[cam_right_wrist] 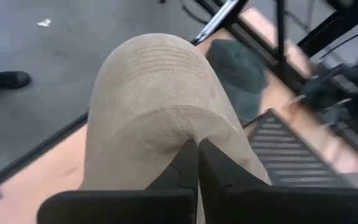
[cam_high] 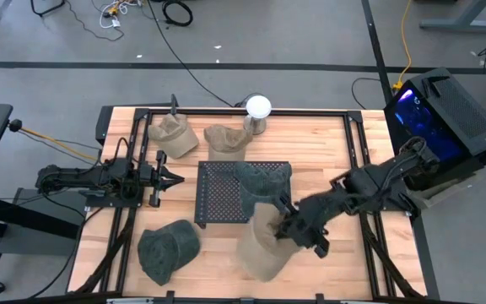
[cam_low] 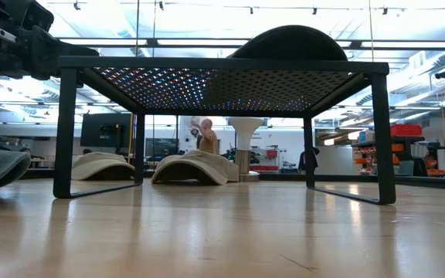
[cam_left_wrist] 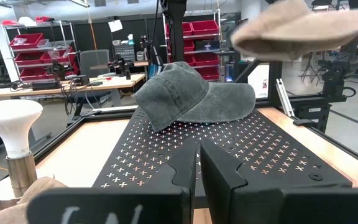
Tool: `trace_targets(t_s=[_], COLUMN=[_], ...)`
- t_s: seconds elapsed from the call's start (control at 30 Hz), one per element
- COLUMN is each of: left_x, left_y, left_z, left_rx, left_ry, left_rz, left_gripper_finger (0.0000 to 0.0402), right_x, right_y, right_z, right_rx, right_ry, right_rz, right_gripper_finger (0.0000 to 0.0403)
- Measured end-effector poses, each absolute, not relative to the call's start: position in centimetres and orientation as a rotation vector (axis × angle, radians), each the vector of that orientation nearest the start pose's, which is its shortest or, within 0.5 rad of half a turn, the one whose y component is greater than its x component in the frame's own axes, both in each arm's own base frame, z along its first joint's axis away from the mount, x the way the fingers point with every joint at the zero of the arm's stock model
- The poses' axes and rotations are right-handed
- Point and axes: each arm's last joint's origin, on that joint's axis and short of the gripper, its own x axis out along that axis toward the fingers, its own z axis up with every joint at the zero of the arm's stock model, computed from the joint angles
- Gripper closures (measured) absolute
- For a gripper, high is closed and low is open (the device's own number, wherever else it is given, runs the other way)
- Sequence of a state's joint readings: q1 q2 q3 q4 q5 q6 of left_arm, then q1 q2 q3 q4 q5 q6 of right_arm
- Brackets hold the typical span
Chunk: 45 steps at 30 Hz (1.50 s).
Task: Pick & Place hat
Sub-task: Put the bottom brown cap on the shelf
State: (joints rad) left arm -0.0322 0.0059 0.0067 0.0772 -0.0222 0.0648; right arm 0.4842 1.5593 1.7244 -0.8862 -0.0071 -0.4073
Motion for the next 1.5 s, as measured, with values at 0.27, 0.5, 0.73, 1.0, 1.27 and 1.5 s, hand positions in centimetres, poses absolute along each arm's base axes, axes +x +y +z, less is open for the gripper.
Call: trace_targets(t_s=[0.27,0.5,0.73,1.0,1.27,1.5], left_x=[9.7,9.7,9.7,9.7,9.7,9.7], left_y=[-0.2,-0.3,-0.2,-0.3,-0.2,-0.3], left_z=[17.3,17.3,17.3,17.3,17.3,17.3], left_rx=[0.063,0.063,0.063,0.063,0.063,0.063], left_ry=[-0.078,-0.078,-0.078,-0.078,-0.078,-0.078], left_rz=[-0.008,-0.008,-0.008,-0.008,-0.008,-0.008], left_gripper_finger=[0.0372,0.0372,0.0372,0.0372,0.0372,0.0372], right_x=[30.1,30.9,31.6,32.6,33.2,33.5], right_y=[11.8,9.5,7.8,6.5,6.2,6.3], right_z=[41.2,41.2,41.5,42.7,43.8,44.4], right_rx=[-0.704,-0.917,-1.11,-1.297,-1.355,-1.358], right_ry=[0.523,0.488,0.424,0.28,0.165,0.105], right_rz=[0.561,0.571,0.56,0.486,0.404,0.352], right_gripper_finger=[0.0403,0.0403,0.0403,0.0403,0.0403,0.0403])
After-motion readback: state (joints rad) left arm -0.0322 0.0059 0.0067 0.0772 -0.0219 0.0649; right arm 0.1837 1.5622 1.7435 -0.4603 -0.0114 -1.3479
